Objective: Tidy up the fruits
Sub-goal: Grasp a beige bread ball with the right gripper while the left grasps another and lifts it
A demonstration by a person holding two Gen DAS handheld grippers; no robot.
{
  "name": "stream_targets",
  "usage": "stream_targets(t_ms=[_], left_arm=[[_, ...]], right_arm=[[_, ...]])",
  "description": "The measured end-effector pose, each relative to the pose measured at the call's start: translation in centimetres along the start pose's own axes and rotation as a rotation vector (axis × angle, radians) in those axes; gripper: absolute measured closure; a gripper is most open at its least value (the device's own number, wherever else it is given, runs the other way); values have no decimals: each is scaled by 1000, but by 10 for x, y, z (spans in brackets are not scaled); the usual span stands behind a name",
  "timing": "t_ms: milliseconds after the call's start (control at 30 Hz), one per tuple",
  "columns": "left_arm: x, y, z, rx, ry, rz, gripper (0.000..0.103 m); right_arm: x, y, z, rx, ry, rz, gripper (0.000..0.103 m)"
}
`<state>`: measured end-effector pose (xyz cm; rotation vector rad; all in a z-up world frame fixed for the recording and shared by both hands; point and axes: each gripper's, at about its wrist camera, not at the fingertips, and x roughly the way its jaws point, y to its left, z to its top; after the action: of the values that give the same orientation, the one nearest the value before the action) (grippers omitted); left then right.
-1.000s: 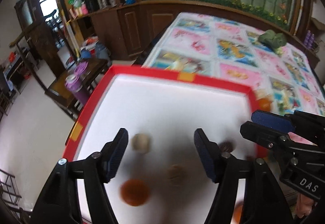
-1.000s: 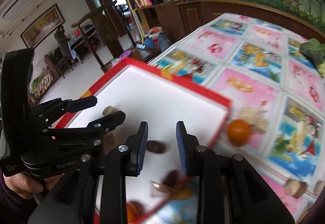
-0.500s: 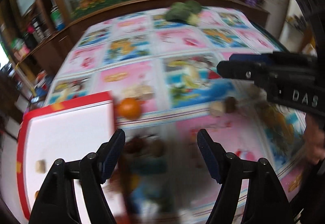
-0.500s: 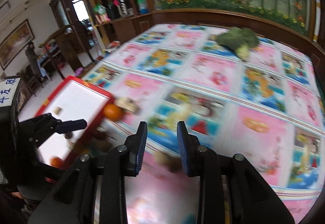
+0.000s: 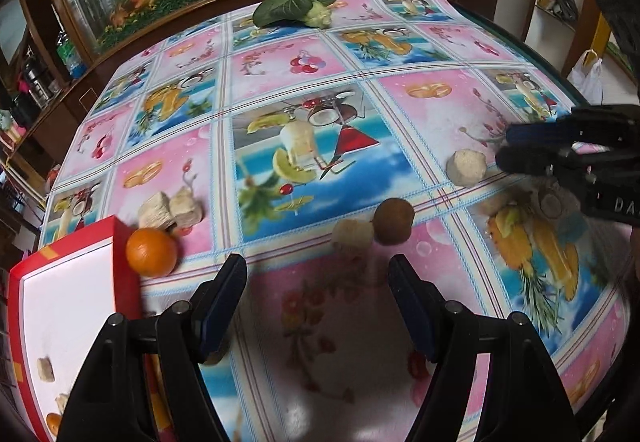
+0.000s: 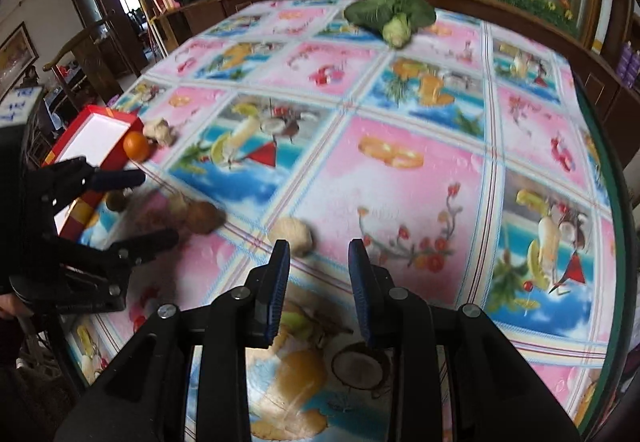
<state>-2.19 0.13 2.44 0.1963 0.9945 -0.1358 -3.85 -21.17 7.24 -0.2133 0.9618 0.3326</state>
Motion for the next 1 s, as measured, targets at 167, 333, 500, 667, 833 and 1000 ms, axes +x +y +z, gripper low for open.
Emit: stream_targets(t_ms=[167,333,500,667,833,1000], left_arm=[[5,-1,2,6,5,-22,30],[8,-1,4,3,5,-59,35],[12,1,7,-1,13,-97,46],[15,-2,12,5,14,-131,56],[16,-3,14,9,9,-154,67],[16,1,12,-6,-6,-147,76]], right_arm=[[6,1,-1,7,19,28,71],[13,10,2,6,7,43,70],[19,8,5,40,-7,23,68],[25,15,6,32,4,19,68],[29,16,5,27,-15,8,68],[29,20,3,-4,-28,-25,74]])
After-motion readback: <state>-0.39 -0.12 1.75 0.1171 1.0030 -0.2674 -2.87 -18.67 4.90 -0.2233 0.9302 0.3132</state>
